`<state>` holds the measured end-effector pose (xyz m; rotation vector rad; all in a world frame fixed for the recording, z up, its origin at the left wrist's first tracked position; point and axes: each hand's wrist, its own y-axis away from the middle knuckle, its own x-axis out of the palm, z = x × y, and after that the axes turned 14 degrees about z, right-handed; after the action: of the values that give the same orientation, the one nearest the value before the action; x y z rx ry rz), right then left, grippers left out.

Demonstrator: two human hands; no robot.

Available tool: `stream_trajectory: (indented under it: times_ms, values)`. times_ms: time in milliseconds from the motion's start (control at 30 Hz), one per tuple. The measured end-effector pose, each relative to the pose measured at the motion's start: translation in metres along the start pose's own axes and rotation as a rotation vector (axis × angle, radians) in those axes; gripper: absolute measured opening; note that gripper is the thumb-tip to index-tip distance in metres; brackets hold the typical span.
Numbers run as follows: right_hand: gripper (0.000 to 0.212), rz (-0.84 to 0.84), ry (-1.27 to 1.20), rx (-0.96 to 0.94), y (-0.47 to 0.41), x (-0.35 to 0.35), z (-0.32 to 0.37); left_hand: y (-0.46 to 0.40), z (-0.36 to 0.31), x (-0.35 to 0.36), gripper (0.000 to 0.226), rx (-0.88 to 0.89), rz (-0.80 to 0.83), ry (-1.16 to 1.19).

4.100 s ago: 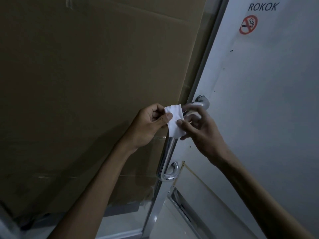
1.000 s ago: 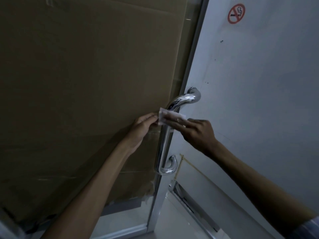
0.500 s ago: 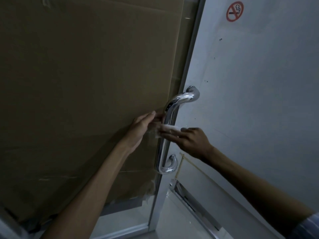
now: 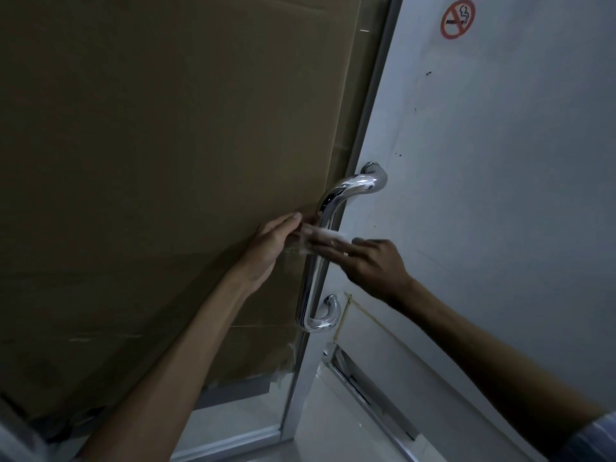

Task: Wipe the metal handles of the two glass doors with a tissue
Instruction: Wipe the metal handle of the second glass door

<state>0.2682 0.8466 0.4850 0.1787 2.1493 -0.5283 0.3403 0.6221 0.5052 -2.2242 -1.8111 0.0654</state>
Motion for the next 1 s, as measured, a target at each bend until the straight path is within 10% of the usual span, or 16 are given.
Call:
stream_trajectory:
  times_ms: [1000]
  values:
    - [0.057, 0.071, -0.010, -0.054, 0.016, 0.008, 0.020, 0.010, 0.016, -0.003, 0.032, 0.008, 0.024, 0.001]
